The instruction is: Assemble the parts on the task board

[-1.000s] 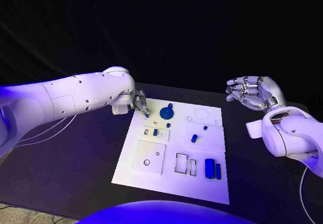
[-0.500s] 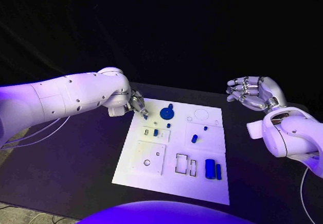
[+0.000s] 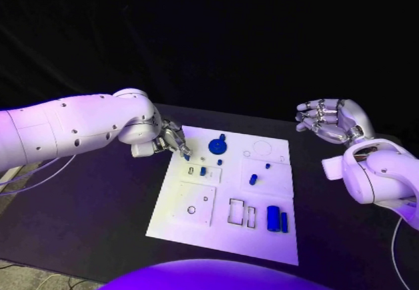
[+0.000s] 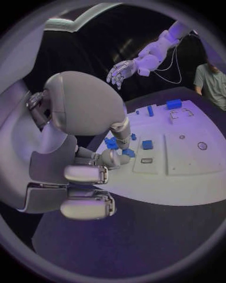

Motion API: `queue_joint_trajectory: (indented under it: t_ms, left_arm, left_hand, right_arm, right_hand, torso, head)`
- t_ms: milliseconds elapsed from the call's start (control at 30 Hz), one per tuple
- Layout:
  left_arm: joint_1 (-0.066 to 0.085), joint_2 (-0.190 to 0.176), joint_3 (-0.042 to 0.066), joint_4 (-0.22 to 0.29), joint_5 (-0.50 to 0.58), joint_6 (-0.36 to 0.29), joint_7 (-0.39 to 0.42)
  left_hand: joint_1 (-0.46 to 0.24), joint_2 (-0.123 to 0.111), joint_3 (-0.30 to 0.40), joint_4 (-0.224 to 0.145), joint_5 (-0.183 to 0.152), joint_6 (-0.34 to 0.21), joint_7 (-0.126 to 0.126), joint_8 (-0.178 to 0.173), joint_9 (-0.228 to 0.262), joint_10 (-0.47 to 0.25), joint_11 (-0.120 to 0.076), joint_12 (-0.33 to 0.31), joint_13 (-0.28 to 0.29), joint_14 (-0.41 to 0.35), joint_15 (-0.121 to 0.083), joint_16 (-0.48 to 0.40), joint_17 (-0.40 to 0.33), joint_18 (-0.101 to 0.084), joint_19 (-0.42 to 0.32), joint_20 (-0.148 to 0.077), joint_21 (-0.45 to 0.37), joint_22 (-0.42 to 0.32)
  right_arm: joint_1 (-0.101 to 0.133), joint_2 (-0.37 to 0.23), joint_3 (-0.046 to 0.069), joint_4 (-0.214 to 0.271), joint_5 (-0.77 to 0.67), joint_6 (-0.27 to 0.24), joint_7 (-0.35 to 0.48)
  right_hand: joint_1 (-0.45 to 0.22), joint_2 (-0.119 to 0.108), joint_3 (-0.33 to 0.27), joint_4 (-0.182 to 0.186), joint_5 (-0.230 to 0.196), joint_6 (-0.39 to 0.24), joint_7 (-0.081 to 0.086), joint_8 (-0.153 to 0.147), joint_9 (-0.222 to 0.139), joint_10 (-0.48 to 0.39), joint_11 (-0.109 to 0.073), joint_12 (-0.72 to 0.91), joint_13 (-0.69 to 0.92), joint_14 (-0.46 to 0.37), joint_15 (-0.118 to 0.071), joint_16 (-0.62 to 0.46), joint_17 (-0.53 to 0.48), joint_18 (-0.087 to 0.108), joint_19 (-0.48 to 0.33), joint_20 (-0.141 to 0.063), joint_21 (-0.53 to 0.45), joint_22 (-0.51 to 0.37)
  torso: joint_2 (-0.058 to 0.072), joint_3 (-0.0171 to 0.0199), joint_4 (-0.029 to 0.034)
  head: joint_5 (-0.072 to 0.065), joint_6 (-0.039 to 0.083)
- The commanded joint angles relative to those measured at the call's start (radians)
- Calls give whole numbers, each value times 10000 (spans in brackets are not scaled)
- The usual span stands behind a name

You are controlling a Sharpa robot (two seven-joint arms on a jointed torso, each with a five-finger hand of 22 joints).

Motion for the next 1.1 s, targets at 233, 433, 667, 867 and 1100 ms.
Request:
queue_joint_trajectory:
  t_ms: [233, 433, 667, 867, 1100]
  left_arm:
    - [-79, -43, -13, 328, -1161, -270, 370]
    - [-211, 24, -15, 432, -1809, -360, 447]
    - [-417, 113, -20, 417, -2050, -367, 437]
    - [-491, 152, -33, 395, -2069, -305, 410]
    - [-514, 177, -47, 390, -2058, -191, 403]
  left_hand:
    - [-124, -39, 2132, -2229, 128, 198, -90, -28, 68, 105, 14, 51, 35, 941, -105, 78, 2260, -152, 169, -45, 75, 1349]
    - [-144, -63, 2146, -2283, 190, 237, -102, -43, 72, 115, 4, 30, 8, 942, -112, 81, 2265, -155, 175, -52, 85, 1361]
    - [-157, -79, 2162, -2328, 246, 270, -109, -64, 70, 135, -5, 29, 16, 947, -120, 89, 2284, -160, 187, -60, 101, 1380]
    - [-163, -81, 2166, -2339, 266, 281, -111, -72, 69, 144, -7, 32, 23, 950, -122, 93, 2294, -161, 192, -62, 107, 1387]
    - [-173, -87, 2169, -2354, 292, 296, -113, -82, 67, 156, -9, 37, 34, 952, -124, 97, 2303, -163, 195, -65, 112, 1393]
  right_arm:
    - [-13, 9, 1, 19, -537, 77, 88]
    - [-23, 10, 0, 19, -616, 80, 103]
    - [-28, 10, 0, 8, -629, 87, 105]
    - [-30, 16, 0, -3, -623, 91, 104]
    - [-33, 26, 0, -16, -555, 136, 128]
  right_hand:
    - [-50, 74, -3, -31, 40, 55, 94, -40, -15, 65, 0, -50, -16, 27, 28, -69, -16, 117, 11, 41, 25, -19]
    - [-50, 74, -3, -31, 40, 55, 94, -40, -15, 65, 0, -50, -16, 27, 28, -69, -16, 117, 11, 41, 25, -19]
    - [-50, 74, -3, -31, 40, 55, 94, -40, -15, 65, 0, -50, -16, 27, 28, -69, -16, 117, 11, 41, 25, -19]
    - [-50, 74, -3, -31, 40, 55, 94, -40, -15, 65, 0, -50, -16, 27, 28, -69, -16, 117, 11, 41, 25, -19]
    - [-55, 75, -3, -34, 52, 58, 93, -40, -18, 63, 0, -55, -17, 29, 29, -75, -22, 117, 12, 42, 26, -39]
  torso:
    - [25, -16, -23]
    - [27, -10, -19]
    - [25, -3, -25]
    - [25, 9, -23]
    - [16, 7, -19]
  head:
    - [15, -23]
    - [2, -33]
    - [-3, -33]
    - [13, -33]
    - [29, -33]
